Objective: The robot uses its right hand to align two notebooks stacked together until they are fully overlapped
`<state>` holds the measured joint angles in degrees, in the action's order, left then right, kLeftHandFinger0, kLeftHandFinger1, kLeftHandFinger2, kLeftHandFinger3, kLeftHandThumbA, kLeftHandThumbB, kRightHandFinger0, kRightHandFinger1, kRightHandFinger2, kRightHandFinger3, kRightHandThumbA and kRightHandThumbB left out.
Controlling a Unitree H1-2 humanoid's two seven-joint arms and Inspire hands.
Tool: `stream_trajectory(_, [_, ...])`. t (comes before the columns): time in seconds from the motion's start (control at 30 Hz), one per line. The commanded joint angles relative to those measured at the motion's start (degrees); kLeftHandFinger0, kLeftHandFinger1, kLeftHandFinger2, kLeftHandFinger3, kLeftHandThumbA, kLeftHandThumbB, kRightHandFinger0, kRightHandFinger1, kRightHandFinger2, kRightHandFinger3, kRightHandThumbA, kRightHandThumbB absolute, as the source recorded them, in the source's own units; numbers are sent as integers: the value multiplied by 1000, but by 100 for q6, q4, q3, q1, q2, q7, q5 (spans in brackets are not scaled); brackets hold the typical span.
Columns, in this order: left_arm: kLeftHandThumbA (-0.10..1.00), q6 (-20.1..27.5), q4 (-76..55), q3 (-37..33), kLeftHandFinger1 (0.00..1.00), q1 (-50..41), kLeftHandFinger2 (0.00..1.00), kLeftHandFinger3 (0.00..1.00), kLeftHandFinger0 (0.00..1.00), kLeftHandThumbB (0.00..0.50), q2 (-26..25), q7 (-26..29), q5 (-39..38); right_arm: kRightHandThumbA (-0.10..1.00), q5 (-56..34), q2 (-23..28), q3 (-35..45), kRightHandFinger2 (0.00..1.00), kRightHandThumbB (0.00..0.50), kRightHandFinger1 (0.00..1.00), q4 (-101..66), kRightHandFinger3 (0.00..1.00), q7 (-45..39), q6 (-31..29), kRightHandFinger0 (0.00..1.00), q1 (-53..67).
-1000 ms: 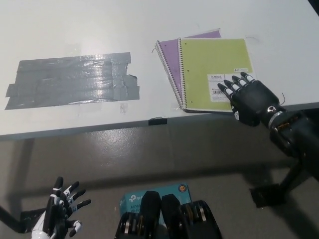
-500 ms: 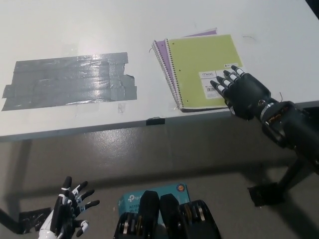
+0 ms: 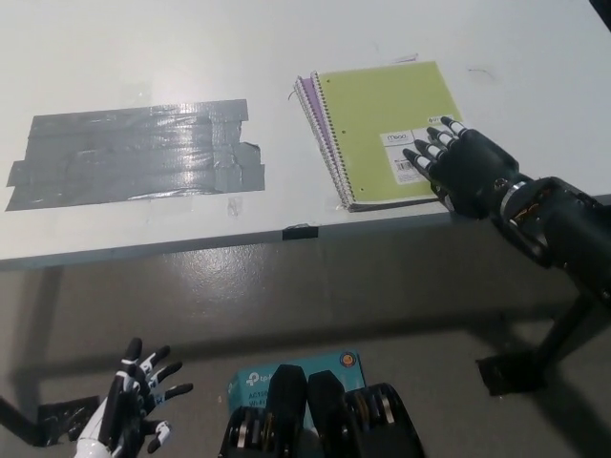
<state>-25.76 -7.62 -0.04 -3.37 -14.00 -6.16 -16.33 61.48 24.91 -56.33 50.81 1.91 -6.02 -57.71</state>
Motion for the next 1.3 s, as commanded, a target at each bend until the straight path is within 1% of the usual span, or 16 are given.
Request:
stream_trajectory(0.0, [1000,157,-127,-79,817,31,924,1000,807,500,-85,-230,120,1000,284,80,-137,1000,417,1000,146,1000,-335,-189,1000,6])
stream_trajectory(0.1, [1000,106,-149,-57,846,40,956,1000,852,500,-52,-216,112,1000,375,42,-186,1000,427,1000,224,1000,-185,-261,1000,-38])
stream_trajectory(0.13, [1000,95,-164,-60,841,35,955,1000,875,500,-60,-214,129,1000,387,30,-196,1000,421,1000,248,1000,-126,-292,1000,-43])
stream_trajectory(0.23, [1000,71,-189,-101,820,49,929,1000,832,500,-68,-205,209,1000,490,37,-269,1000,414,1000,222,1000,-8,-336,1000,-62])
stream_trajectory(0.33, [1000,132,-161,-106,806,52,925,1000,811,500,-82,-257,207,1000,616,-7,-358,1000,410,1000,390,1000,233,-338,1000,-110])
stream_trajectory(0.4, [1000,96,-173,-108,810,53,931,1000,800,500,-84,-264,209,1000,592,-4,-355,1000,406,1000,396,1000,218,-356,1000,-117])
stream_trajectory(0.47, [1000,133,-156,-116,808,59,933,1000,779,500,-95,-292,216,1000,633,2,-383,1000,395,1000,403,1000,250,-361,1000,-151])
stream_trajectory(0.53, [1000,107,-167,-112,797,65,930,1000,760,500,-85,-274,236,1000,700,51,-419,1000,376,1000,400,1000,506,-441,1000,-198])
stream_trajectory(0.67, [1000,173,-143,-100,768,45,914,1000,733,500,-78,-316,244,1000,742,36,-410,1000,373,1000,380,1000,470,-426,1000,-244])
stream_trajectory(0.7, [1000,163,-148,-98,754,45,898,1000,727,500,-73,-302,264,1000,827,10,-457,1000,382,1000,388,1000,447,-362,1000,-281])
stream_trajectory(0.73, [1000,162,-147,-97,754,46,898,1000,727,500,-71,-301,275,1000,833,-18,-448,1000,372,1000,402,1000,444,-340,1000,-300])
stream_trajectory(0.83, [1000,137,-151,-79,755,47,893,1000,729,500,-57,-309,249,1000,858,-34,-435,1000,377,1000,408,1000,495,-311,1000,-300])
stream_trajectory(0.9, [1000,131,-151,-87,782,46,917,1000,711,500,-64,-318,253,1000,828,-74,-386,1000,375,1000,413,1000,470,-302,1000,-291])
stream_trajectory(1.13, [1000,110,-182,-102,795,30,918,1000,785,500,-63,-308,291,1000,653,-155,-158,1000,377,1000,387,1000,294,-291,1000,-197])
stream_trajectory(1.23, [1000,104,-185,-103,793,28,939,1000,764,500,-61,-305,300,1000,613,-178,-78,1000,380,1000,347,1000,187,-285,1000,-172])
stream_trajectory(1.27, [1000,95,-193,-89,776,24,928,1000,748,500,-45,-297,285,1000,604,-196,-50,1000,393,1000,348,1000,175,-267,1000,-163])
